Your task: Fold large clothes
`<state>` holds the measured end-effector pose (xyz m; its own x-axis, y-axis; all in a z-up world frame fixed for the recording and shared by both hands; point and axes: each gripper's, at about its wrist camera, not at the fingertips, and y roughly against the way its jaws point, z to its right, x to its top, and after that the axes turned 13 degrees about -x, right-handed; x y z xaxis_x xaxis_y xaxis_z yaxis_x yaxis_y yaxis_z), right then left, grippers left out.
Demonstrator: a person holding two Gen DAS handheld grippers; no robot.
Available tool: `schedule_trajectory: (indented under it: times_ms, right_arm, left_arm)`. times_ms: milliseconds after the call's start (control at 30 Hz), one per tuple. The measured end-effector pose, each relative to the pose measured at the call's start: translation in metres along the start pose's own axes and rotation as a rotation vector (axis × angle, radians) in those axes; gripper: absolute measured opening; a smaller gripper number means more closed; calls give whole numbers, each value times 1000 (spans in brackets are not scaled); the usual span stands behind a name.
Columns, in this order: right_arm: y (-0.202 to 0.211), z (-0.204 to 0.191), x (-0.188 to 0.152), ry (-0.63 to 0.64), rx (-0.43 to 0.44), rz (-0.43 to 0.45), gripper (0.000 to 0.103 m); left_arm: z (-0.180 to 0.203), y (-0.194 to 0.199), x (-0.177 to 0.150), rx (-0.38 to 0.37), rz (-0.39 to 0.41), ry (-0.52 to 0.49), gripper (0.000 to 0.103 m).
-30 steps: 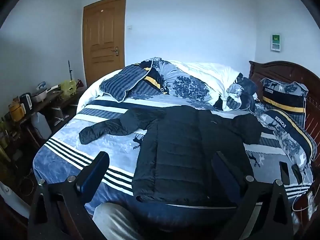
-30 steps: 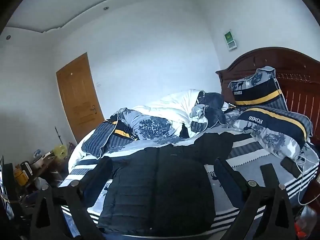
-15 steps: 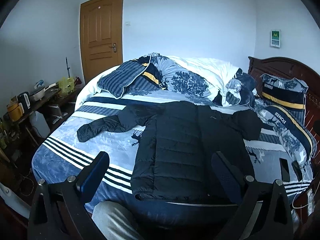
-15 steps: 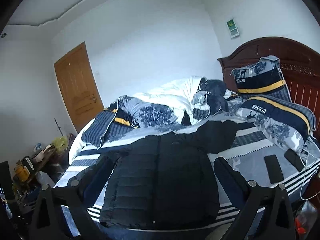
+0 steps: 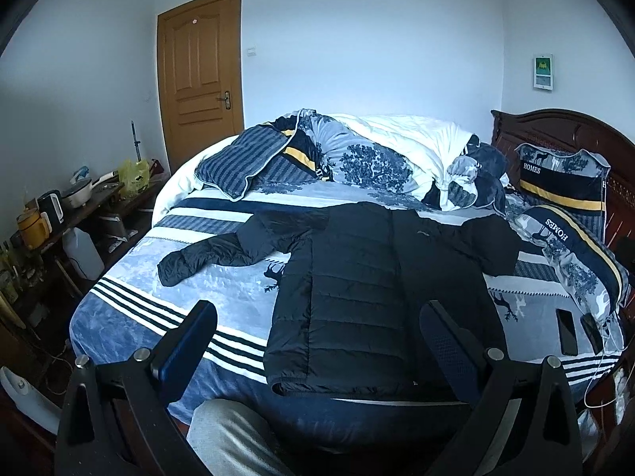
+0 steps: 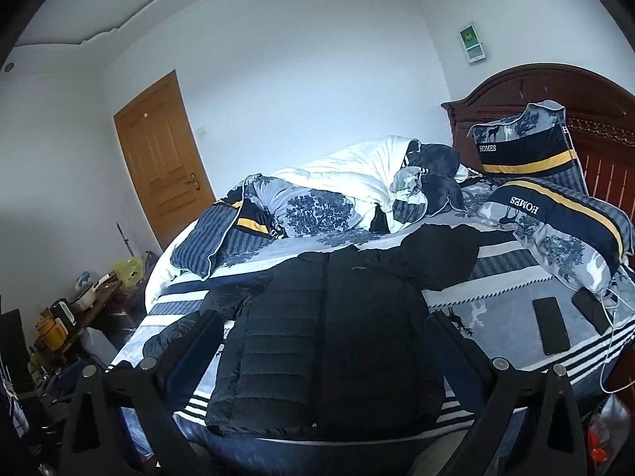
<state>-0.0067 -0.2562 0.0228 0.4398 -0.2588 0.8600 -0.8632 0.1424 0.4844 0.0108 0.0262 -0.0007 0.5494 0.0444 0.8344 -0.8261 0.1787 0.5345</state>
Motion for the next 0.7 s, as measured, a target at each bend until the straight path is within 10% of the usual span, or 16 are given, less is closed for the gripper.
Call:
schedule_trajectory:
  times_ms: [700]
  right_arm:
    - [9,-1,0,6,-1,-4,102]
  left_arm:
    - [-3,4,-3,9,0,0,102]
